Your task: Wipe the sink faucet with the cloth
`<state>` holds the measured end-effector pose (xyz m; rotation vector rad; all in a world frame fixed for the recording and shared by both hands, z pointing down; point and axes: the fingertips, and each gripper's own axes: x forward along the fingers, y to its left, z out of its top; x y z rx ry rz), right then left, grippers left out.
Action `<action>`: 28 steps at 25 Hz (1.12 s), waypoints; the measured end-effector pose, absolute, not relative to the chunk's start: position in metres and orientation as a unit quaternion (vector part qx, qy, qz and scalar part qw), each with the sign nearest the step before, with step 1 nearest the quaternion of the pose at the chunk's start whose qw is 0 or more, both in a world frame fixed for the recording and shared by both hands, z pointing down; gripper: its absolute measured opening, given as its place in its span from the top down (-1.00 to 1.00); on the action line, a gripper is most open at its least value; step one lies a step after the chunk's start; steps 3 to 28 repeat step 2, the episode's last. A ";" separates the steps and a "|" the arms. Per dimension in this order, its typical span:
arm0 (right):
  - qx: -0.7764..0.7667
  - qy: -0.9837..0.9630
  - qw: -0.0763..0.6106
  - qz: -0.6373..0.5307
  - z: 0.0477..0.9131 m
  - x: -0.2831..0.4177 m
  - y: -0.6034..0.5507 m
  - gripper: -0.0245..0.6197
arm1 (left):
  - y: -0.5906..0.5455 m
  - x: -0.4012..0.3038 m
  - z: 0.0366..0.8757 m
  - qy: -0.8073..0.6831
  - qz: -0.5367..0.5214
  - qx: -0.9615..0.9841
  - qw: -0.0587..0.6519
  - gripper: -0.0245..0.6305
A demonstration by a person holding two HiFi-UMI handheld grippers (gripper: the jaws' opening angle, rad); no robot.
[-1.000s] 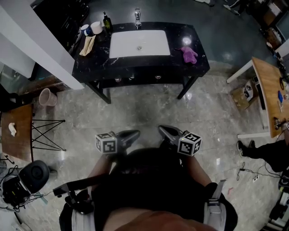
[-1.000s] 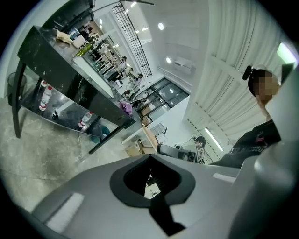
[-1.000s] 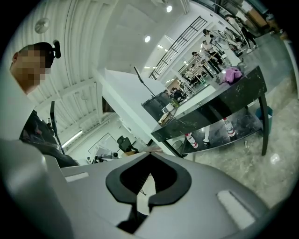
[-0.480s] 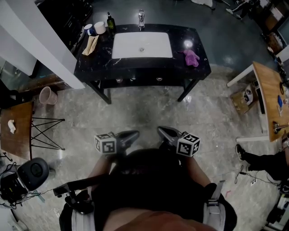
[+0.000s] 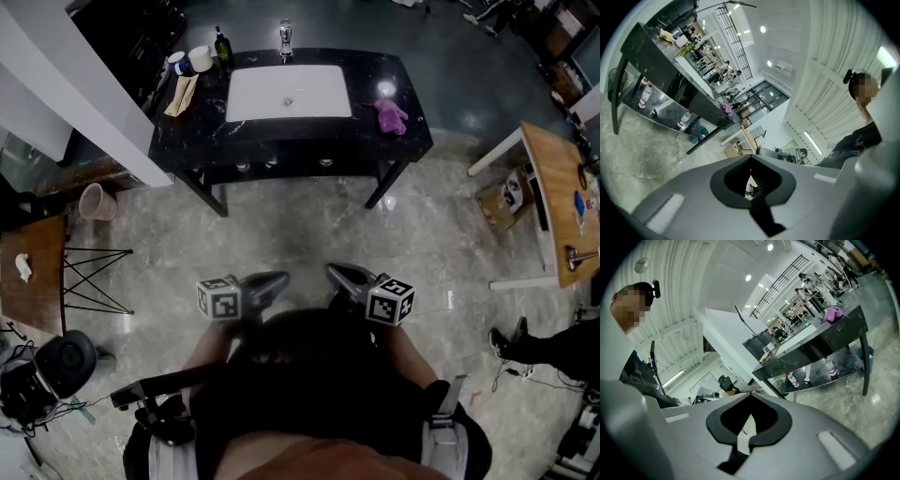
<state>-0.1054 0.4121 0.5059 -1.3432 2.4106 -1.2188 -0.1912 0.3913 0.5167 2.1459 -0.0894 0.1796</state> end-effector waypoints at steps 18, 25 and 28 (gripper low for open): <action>-0.445 0.797 0.063 -0.403 0.506 -0.105 0.414 0.89 | 0.392 -0.191 0.517 -0.038 0.074 0.877 0.473 0.92; -0.445 0.797 0.063 -0.403 0.506 -0.105 0.414 0.89 | 0.392 -0.191 0.517 -0.038 0.074 0.877 0.473 0.92; -0.445 0.797 0.063 -0.403 0.506 -0.105 0.414 0.89 | 0.392 -0.191 0.517 -0.038 0.074 0.877 0.473 0.92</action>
